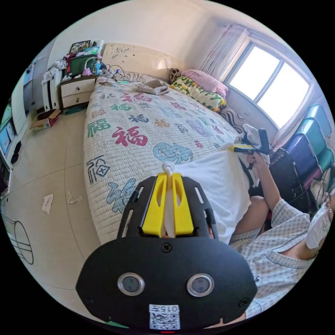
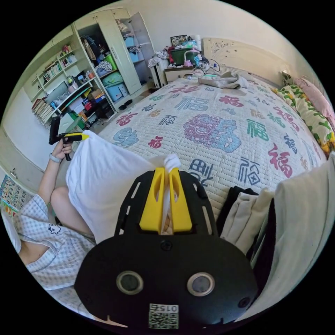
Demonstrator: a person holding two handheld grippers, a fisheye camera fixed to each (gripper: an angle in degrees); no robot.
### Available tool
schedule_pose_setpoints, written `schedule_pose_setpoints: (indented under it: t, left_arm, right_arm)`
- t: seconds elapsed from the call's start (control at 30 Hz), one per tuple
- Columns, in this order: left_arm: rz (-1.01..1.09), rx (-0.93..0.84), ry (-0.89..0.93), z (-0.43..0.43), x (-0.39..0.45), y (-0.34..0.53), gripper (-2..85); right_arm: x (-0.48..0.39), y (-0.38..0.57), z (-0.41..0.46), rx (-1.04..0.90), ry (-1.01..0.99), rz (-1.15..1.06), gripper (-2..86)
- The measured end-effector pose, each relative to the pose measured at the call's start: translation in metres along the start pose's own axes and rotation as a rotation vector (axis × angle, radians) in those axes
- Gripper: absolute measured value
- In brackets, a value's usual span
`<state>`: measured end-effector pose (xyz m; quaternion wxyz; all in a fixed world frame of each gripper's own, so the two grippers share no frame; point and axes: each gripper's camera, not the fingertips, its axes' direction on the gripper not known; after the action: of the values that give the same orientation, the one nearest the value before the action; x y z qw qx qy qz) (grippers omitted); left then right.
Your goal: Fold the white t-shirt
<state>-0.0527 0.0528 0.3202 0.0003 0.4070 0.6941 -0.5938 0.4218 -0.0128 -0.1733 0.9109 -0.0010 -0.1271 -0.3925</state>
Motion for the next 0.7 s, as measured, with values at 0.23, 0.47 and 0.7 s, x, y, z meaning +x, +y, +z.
schedule_pose_setpoints:
  t: [0.23,0.47,0.7]
  left_arm:
    - [0.009,0.232,-0.028,-0.047,-0.017,-0.007,1.7]
    - [-0.160,0.155,-0.206,-0.017,-0.071,0.005,4.8]
    - [-0.225,0.399,0.003,-0.078,-0.094,0.037,5.5]
  right_arm:
    - [-0.030,-0.032,-0.014,0.201,0.147,0.041,1.7]
    - [-0.044,-0.049,0.052,-0.023,0.336,0.095,6.8]
    - [-0.222,-0.030,0.034,0.040,-0.001,-0.464,7.9]
